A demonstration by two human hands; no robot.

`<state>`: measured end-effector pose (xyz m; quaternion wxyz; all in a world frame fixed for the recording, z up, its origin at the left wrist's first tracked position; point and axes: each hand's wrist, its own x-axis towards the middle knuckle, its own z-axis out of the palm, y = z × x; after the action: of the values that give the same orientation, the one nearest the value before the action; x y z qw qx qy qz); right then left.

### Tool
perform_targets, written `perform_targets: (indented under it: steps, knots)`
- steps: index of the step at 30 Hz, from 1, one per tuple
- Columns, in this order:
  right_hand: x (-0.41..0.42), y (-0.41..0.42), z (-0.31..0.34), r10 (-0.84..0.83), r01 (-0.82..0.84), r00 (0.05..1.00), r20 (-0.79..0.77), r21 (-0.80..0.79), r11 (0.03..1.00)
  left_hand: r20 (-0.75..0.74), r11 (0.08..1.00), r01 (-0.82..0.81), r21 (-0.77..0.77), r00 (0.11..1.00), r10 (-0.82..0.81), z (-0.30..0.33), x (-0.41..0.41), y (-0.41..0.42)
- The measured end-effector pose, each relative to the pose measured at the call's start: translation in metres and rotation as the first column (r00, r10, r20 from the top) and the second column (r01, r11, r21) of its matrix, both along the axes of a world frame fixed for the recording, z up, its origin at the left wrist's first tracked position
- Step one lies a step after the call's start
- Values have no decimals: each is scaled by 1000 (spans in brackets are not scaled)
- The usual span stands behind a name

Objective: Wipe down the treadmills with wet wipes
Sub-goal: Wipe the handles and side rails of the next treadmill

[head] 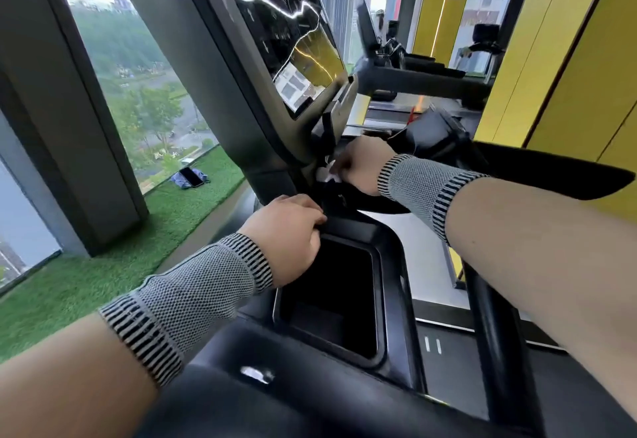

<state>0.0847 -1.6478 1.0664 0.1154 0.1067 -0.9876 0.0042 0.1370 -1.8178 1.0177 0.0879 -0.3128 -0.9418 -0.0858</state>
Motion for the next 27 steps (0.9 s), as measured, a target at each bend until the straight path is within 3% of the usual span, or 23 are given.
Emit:
perform_targets:
  steps: [3,8,12,15,18,23,27]
  knots:
    - [6,4,1,61,-57,995,81,-60,997,5,1000,2,15,1000,-2,-2,1,-2]
    - [-4,4,-1,42,-41,998,41,-7,999,30,1000,-19,10,999,18,-7,5,-3]
    - [2,13,5,130,-118,981,145,-88,989,27,999,-39,16,999,38,-8,6,-2]
    - [-11,12,1,70,-70,996,56,6,998,13,998,-59,21,998,59,-7,8,1]
    - [-19,7,-2,8,-8,999,-45,4,1000,14,997,-68,25,998,67,-8,10,2]
    - [-15,9,1,138,-136,983,124,-24,990,-14,997,-67,25,998,67,-10,7,0]
    - [-32,5,-5,37,-37,999,15,-14,999,-21,997,-64,36,998,64,-11,8,0]
